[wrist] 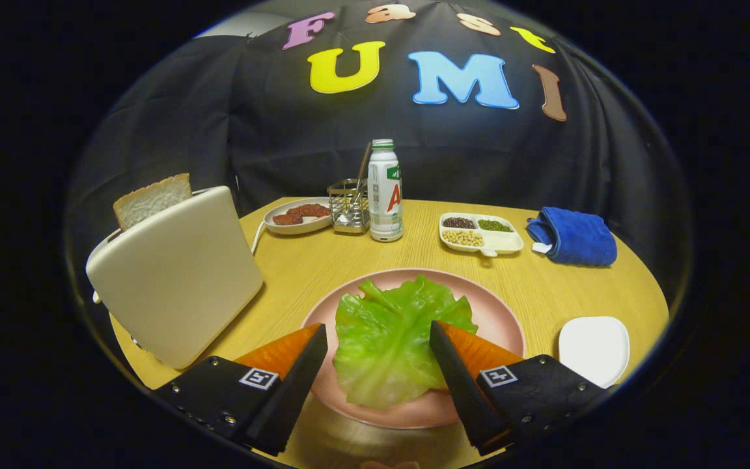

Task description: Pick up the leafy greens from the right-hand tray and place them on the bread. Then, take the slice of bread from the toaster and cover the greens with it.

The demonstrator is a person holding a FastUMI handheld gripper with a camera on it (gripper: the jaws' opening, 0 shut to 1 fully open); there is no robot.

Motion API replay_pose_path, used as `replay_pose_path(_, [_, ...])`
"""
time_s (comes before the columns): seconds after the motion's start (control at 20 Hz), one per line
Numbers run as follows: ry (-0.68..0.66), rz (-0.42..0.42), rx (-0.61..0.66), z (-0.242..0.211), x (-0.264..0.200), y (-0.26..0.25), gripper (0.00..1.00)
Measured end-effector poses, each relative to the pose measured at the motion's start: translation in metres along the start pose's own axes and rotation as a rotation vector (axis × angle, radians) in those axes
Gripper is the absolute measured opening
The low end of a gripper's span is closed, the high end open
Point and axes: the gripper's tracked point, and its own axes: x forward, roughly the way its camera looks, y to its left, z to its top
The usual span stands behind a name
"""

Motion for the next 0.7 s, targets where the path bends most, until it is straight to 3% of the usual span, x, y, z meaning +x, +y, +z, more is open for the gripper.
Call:
replay_pose_path(0.3, [-0.12, -0.075, 0.009, 0.056, -0.027, 0.012, 0.97])
replay_pose_path(0.7, [-0.238, -0.032, 0.033, 0.121, -0.048, 0.08, 0.97])
